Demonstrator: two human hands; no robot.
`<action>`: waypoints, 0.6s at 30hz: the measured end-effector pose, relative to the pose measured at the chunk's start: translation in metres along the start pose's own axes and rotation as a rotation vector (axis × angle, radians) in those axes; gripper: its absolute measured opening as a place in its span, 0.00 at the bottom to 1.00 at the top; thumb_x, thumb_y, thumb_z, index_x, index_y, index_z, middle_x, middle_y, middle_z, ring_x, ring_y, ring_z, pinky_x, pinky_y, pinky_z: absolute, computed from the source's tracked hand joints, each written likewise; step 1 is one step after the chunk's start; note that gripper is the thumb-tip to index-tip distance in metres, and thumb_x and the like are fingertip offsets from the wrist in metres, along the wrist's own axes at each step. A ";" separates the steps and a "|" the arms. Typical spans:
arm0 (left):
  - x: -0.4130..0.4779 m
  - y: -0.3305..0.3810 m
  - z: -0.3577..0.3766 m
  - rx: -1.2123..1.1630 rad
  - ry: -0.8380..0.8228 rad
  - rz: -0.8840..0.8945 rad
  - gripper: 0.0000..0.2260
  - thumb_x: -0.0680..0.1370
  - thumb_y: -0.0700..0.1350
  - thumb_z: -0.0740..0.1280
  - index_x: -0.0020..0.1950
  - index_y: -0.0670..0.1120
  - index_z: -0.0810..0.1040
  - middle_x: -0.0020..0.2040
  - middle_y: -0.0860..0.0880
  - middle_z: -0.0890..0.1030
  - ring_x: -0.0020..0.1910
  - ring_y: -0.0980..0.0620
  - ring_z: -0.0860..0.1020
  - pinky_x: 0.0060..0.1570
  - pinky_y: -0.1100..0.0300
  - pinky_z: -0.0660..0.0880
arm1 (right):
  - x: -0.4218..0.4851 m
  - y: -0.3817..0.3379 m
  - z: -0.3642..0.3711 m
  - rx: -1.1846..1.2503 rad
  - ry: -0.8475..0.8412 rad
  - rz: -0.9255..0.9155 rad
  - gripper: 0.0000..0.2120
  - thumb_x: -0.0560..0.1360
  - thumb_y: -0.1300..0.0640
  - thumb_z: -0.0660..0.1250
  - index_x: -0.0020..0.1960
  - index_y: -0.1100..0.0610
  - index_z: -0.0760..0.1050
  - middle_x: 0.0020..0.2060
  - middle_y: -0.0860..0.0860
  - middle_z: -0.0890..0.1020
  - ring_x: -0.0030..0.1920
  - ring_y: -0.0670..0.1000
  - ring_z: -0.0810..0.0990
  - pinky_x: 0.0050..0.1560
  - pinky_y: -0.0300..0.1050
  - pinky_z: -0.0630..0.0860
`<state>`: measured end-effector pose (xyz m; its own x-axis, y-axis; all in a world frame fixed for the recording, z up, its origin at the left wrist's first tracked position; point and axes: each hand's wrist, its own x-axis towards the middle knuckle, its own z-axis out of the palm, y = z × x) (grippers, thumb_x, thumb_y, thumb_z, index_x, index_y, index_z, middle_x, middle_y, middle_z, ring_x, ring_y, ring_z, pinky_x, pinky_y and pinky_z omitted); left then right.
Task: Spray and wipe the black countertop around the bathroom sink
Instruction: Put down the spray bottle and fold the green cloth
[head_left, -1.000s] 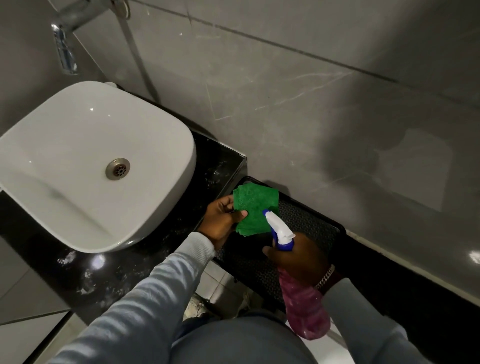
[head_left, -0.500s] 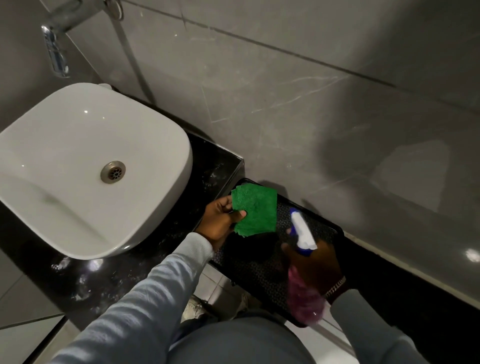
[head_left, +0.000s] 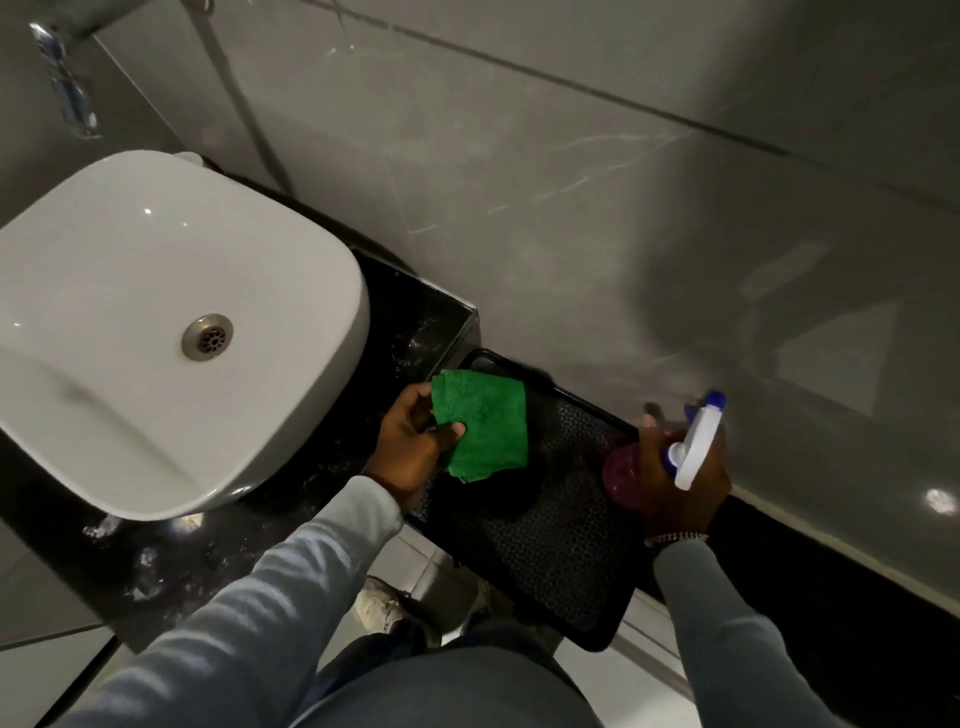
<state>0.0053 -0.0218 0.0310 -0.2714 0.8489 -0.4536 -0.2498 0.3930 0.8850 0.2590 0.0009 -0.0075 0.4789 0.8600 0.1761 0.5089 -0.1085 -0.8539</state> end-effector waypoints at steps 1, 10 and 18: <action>-0.001 0.001 0.001 -0.006 -0.002 0.003 0.17 0.74 0.26 0.63 0.59 0.39 0.72 0.53 0.41 0.80 0.58 0.37 0.78 0.57 0.40 0.75 | 0.000 0.000 -0.002 -0.019 -0.008 0.029 0.28 0.70 0.46 0.71 0.62 0.62 0.71 0.38 0.46 0.75 0.37 0.46 0.75 0.42 0.40 0.72; -0.005 0.024 0.009 -0.205 -0.029 0.075 0.16 0.76 0.26 0.59 0.60 0.39 0.71 0.43 0.45 0.85 0.44 0.48 0.83 0.49 0.50 0.80 | -0.092 -0.041 -0.024 0.341 -0.240 0.314 0.15 0.71 0.58 0.75 0.53 0.62 0.76 0.44 0.56 0.79 0.43 0.39 0.80 0.46 0.25 0.73; -0.001 0.060 -0.002 0.071 0.178 0.271 0.19 0.75 0.33 0.66 0.64 0.44 0.67 0.44 0.44 0.80 0.40 0.51 0.80 0.45 0.52 0.80 | -0.014 -0.159 0.079 0.829 -0.916 0.635 0.16 0.71 0.62 0.70 0.58 0.61 0.78 0.48 0.59 0.86 0.47 0.59 0.85 0.42 0.51 0.82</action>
<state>-0.0111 0.0006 0.0848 -0.4789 0.8533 -0.2063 -0.0824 0.1903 0.9783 0.1153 0.0457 0.0873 -0.3328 0.8276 -0.4521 -0.3396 -0.5524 -0.7612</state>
